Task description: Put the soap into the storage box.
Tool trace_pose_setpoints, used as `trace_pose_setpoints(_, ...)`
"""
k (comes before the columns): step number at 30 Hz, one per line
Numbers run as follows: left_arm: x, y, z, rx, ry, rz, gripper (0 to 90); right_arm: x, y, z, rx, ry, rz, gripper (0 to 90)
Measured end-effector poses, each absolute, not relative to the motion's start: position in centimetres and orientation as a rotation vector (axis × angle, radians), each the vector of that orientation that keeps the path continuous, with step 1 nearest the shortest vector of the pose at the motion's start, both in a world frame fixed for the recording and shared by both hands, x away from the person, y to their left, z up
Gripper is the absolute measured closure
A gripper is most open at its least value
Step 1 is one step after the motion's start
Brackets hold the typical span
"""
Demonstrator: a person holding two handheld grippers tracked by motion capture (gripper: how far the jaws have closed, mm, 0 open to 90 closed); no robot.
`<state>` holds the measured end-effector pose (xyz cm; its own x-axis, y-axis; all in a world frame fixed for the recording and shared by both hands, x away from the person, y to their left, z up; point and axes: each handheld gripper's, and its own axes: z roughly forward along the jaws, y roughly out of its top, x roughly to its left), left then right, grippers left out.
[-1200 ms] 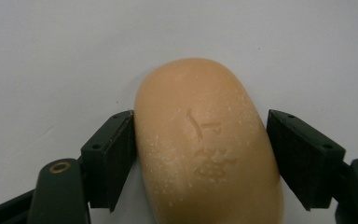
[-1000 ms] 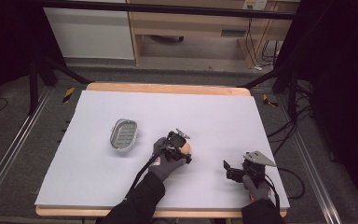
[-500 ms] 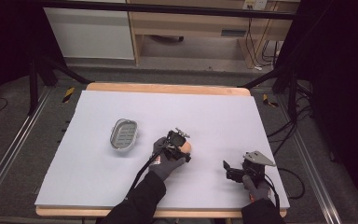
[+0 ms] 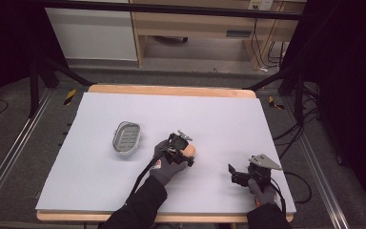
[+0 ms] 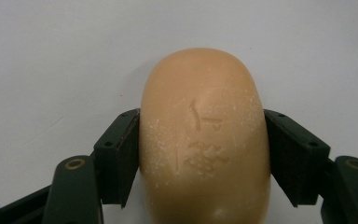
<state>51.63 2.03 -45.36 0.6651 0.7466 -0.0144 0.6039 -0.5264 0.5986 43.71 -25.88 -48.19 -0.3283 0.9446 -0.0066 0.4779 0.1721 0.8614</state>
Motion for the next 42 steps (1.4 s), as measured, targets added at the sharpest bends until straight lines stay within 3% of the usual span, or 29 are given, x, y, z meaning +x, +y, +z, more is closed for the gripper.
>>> trace_pose_setpoints(42,49.0,8.7,-40.9,2.184,1.034,0.395,31.9,43.7,-25.8,-48.1,1.344,1.885,1.078,2.9)
